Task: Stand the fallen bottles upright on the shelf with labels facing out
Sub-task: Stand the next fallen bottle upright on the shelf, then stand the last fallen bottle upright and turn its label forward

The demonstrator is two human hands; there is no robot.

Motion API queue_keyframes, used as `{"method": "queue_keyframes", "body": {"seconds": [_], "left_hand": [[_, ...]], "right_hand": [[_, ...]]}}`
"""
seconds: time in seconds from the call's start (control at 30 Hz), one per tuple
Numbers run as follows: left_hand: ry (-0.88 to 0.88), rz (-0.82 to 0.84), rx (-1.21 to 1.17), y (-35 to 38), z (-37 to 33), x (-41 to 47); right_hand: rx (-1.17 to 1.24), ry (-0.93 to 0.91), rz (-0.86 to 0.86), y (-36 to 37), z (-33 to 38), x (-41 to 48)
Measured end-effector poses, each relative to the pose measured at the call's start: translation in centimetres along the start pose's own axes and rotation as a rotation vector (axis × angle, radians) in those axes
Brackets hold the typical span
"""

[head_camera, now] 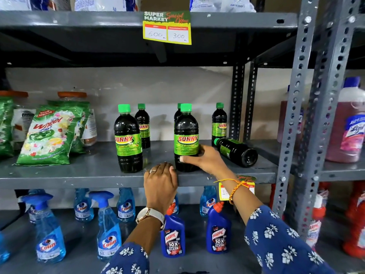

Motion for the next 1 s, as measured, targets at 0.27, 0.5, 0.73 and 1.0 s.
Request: {"method": "queue_keyframes", "body": {"seconds": [0.27,0.5,0.73,1.0], "left_hand": [[0.41,-0.092,-0.308,-2.6,-10.3,-2.3],[0.264,0.162,-0.079,2.7,-15.1,0.6],[0.275,0.161,-0.058,3.0,-14.9,0.8],[0.262,0.129,-0.079,3.2,-14.9,0.6]], "right_hand": [[-0.336,-0.009,-0.559,-15.2,2.9,-0.7],[-1.061,0.367,-0.12,-10.7,-4.8,3.9],[-0.624,0.077,-0.366,-12.9,-3.1,2.1],[-0.089,-0.081,-0.412,-13.3,-5.2,1.0]]}}
Point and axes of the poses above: each hand's wrist, its own x-axis towards the middle knuckle, its own y-axis out of the palm, z = x × y, the point moved 10 cm from there along x, towards the middle knuckle, and after that the axes turned 9 degrees about z, right-handed, at the moved point
